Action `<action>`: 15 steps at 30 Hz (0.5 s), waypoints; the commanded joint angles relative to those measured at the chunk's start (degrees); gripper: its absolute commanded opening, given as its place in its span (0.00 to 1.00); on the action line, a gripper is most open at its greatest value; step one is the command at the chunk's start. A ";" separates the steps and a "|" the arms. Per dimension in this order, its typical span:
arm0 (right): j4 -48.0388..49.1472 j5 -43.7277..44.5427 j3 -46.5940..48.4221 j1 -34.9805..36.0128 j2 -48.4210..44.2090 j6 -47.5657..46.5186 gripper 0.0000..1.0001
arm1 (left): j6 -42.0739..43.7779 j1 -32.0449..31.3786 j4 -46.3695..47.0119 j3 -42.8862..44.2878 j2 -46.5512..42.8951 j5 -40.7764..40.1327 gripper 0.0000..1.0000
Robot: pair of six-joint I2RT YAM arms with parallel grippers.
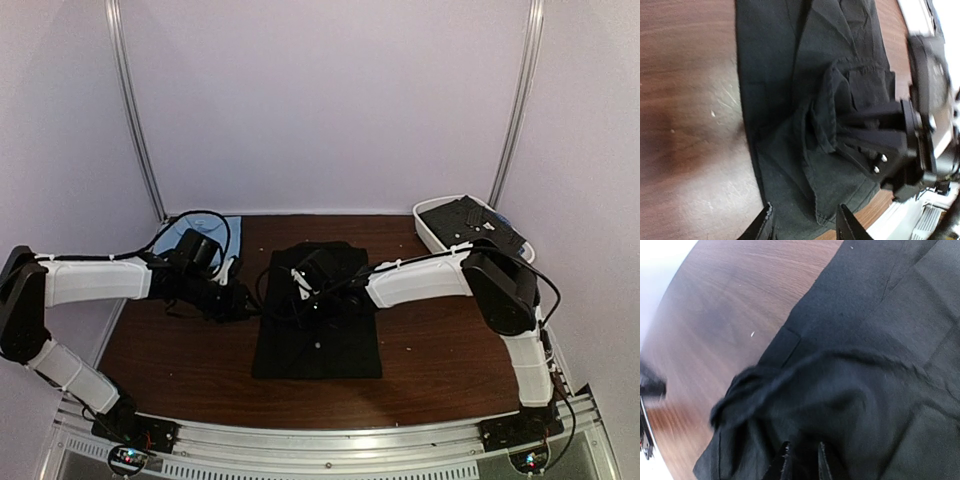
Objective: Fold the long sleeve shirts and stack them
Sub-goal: Smooth out the 2/3-rectangle-folded shirt at the center of the board.
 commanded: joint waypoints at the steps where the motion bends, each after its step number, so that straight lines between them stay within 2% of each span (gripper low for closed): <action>1: 0.54 -0.85 5.60 -1.63 2.78 -0.07 0.23 | 2.40 -2.26 -1.24 0.19 -0.43 -1.28 0.43; 7: 4.01 -4.91 8.79 -4.26 5.88 2.19 0.37 | 2.61 -3.30 -1.22 1.82 1.96 -2.02 0.44; 15: 5.67 -8.97 12.03 -6.36 8.57 3.48 0.40 | 4.39 -4.49 -0.70 7.01 8.30 -2.65 0.48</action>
